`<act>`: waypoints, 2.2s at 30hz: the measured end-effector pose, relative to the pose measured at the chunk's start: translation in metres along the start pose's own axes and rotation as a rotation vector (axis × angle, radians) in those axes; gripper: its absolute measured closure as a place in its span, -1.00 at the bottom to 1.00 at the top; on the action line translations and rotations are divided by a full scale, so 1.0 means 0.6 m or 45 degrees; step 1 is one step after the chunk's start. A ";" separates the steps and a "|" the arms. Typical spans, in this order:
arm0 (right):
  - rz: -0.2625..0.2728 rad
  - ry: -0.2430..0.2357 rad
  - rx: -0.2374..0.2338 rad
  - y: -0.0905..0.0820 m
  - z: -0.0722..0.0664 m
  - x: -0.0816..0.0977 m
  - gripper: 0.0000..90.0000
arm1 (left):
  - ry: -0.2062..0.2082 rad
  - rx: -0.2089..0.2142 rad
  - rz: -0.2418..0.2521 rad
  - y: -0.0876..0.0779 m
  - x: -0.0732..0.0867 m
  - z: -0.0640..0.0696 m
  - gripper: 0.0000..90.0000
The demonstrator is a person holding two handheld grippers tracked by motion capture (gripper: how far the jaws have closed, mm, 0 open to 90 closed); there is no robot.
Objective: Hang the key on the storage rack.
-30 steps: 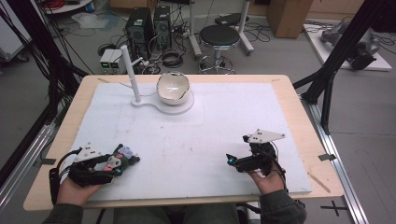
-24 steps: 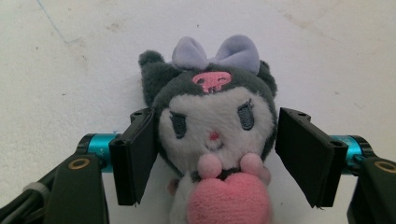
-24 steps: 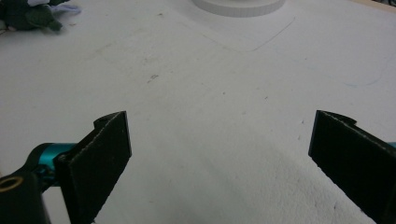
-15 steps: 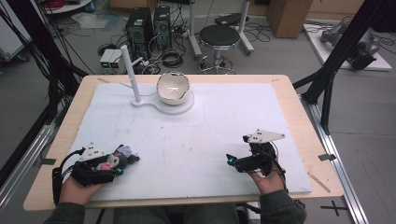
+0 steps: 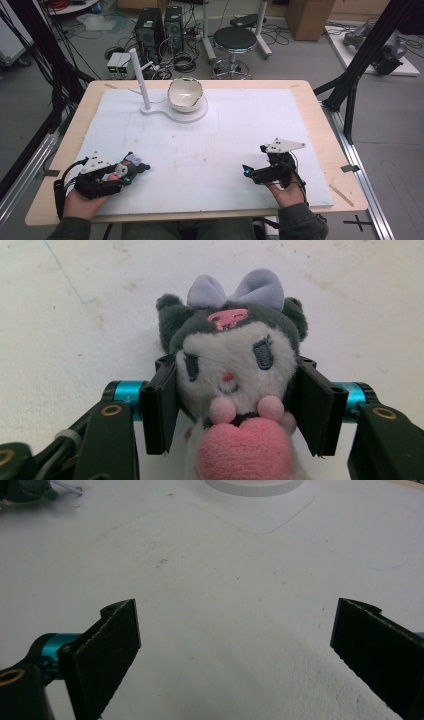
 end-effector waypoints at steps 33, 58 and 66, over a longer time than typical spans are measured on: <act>0.011 0.004 0.008 -0.007 0.004 0.003 -0.89 | 0.060 0.059 0.151 -0.061 -0.081 0.018 -0.08; 0.029 0.009 0.008 -0.012 0.004 -0.001 -0.89 | -0.013 0.022 0.210 -0.089 -0.140 -0.022 -0.08; 0.039 0.001 0.007 -0.012 0.004 -0.003 -0.89 | -0.029 -0.011 0.214 -0.094 -0.163 -0.043 -0.08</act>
Point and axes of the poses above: each handheld gripper's, and its own axes: y roughly forward along the jaws, x roughly out of its underside, z roughly to its right, the point moved 6 cm from there along y, roughly forward along the jaws, and after that the axes turned 11 degrees about -z, right-handed, at the moved point
